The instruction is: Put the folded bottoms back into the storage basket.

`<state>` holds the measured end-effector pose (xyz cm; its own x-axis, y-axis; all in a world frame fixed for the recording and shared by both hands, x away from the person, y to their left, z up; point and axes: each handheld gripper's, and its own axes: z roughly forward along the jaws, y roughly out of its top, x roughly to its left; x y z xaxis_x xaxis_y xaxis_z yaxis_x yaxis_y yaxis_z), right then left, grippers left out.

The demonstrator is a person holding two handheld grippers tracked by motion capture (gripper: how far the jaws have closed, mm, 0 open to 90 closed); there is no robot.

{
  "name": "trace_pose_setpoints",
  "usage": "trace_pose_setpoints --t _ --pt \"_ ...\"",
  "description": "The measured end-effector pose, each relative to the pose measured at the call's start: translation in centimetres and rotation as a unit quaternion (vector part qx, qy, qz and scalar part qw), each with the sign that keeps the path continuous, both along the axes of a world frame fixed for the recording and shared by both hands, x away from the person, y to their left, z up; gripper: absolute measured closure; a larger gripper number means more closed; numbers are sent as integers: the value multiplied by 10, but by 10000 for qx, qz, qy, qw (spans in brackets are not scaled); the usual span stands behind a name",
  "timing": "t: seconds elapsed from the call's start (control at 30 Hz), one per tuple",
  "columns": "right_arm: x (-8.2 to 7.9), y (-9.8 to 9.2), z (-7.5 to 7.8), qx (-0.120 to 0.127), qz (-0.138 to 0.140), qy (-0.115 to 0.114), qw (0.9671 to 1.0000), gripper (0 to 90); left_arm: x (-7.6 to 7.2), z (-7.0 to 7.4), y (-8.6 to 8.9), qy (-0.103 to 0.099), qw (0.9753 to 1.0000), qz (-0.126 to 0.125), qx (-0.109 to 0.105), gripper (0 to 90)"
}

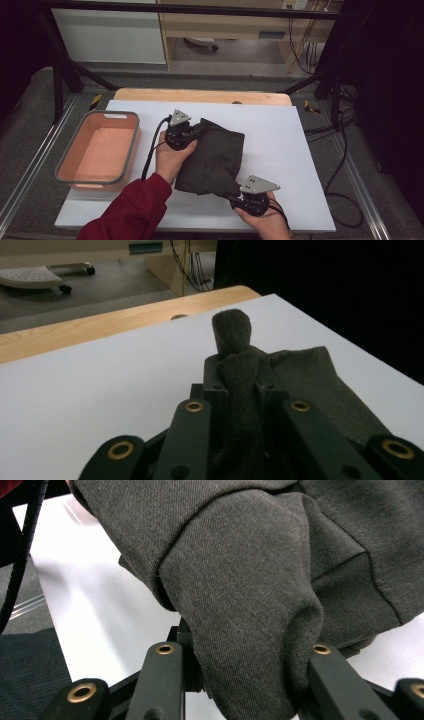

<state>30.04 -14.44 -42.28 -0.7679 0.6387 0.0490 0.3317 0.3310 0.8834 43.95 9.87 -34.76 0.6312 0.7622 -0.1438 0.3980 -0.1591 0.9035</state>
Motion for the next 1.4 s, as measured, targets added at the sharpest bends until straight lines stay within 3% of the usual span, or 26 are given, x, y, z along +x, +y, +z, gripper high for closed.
trace_pose_setpoints --t 0.37,0.87,1.23,1.4 --pt "12 30 18 13 63 -64 10000 669 6 19 33 -46 9995 151 -271 805" --pt "30 69 31 3 331 0 9995 669 10 33 71 -139 9991 396 -104 805" --pt "45 101 45 42 495 -24 9988 668 14 49 106 -186 9979 610 -133 805" --pt "50 114 48 101 567 -9 9983 668 14 56 117 -279 9972 692 45 805"
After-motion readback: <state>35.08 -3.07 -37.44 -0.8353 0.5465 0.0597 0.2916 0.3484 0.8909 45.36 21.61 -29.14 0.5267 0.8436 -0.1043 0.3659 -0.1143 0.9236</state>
